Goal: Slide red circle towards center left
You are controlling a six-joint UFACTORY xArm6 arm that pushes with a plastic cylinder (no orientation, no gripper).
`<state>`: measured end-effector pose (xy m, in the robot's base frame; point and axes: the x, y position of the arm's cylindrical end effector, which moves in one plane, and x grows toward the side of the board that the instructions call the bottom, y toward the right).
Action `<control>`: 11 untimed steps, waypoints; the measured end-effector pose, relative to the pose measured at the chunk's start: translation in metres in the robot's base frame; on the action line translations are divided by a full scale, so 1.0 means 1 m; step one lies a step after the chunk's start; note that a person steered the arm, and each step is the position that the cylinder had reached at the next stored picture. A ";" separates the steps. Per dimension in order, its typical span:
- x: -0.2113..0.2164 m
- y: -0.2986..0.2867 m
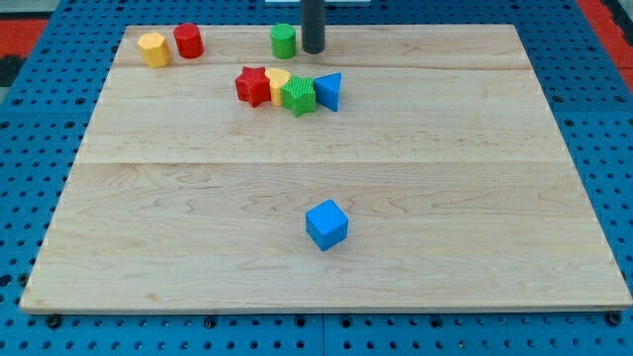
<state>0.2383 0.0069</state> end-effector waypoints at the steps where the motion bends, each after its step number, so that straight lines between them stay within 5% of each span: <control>1: 0.003 0.030; 4: 0.005 0.057; 6: 0.114 0.183; 7: 0.171 0.143; 9: 0.192 -0.040; 11: 0.139 -0.187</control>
<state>0.3770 -0.1805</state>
